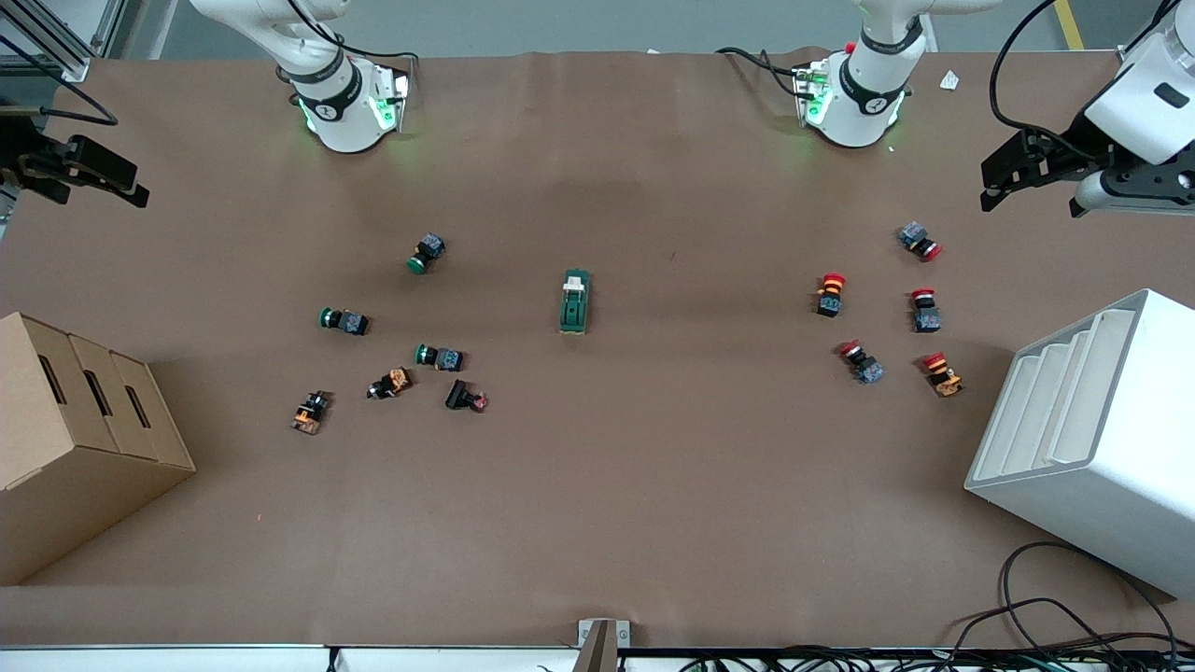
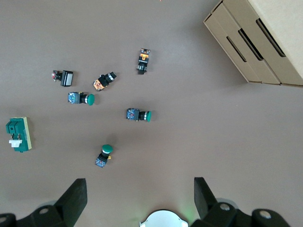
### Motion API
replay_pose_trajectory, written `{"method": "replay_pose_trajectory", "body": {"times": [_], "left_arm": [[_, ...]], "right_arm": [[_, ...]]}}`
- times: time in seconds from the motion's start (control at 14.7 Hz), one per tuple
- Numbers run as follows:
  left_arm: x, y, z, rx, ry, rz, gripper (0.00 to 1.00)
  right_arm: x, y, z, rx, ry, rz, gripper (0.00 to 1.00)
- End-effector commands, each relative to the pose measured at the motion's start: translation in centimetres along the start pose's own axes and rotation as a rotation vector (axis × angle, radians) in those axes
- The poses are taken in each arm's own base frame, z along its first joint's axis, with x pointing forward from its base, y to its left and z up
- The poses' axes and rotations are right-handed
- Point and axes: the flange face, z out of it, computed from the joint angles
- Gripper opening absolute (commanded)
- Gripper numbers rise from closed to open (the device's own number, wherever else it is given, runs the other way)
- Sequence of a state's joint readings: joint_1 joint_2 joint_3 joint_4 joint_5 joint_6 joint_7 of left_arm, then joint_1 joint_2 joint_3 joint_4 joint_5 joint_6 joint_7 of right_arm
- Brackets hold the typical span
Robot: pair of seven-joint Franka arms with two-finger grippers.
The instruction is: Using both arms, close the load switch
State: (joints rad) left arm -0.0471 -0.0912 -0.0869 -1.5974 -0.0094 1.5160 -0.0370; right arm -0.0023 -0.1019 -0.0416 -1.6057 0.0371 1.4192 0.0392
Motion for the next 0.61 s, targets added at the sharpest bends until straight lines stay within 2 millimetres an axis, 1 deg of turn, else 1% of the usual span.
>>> {"method": "replay_pose_trajectory", "body": {"times": [0.0, 0.07, 0.14, 0.2, 0.27, 0.34, 0.41, 0.48, 0.55], "left_arm": [[-0.5, -0.1, -0.7, 0.008, 0.001, -0.004, 1.0], [-0.3, 0.1, -0.5, 0.007, -0.002, -0.004, 1.0], [0.5, 0.4, 0.5, 0.004, -0.019, 0.008, 1.0], [1.4, 1.3, 0.2, 0.003, -0.01, 0.036, 1.0], [2.7, 3.0, 0.9, -0.003, -0.017, 0.059, 1.0], [3.8, 4.9, 2.8, -0.005, -0.048, 0.091, 1.0], [4.6, 7.5, 4.7, -0.013, -0.067, 0.132, 1.0], [5.4, 9.8, 6.1, -0.02, -0.06, 0.17, 1.0], [5.2, 12.7, 6.4, -0.023, -0.045, 0.2, 1.0]], "right_arm": [[-0.8, -0.1, -0.2, -0.007, 0.013, -0.012, 1.0], [-0.8, -0.1, -0.1, -0.007, 0.01, -0.01, 1.0], [-0.9, -0.1, -0.1, -0.007, 0.008, -0.01, 1.0], [-0.8, -0.1, -0.2, -0.007, 0.008, -0.01, 1.0], [-0.9, -0.1, -0.3, -0.007, 0.009, -0.01, 1.0], [-0.7, 0.1, -0.8, -0.008, 0.02, -0.004, 1.0], [-0.5, 0.3, -1.0, -0.008, 0.024, 0.005, 1.0], [-0.1, 0.4, -0.6, -0.008, 0.018, 0.013, 1.0], [0.3, 0.4, -0.2, -0.009, 0.009, 0.016, 1.0]]}}
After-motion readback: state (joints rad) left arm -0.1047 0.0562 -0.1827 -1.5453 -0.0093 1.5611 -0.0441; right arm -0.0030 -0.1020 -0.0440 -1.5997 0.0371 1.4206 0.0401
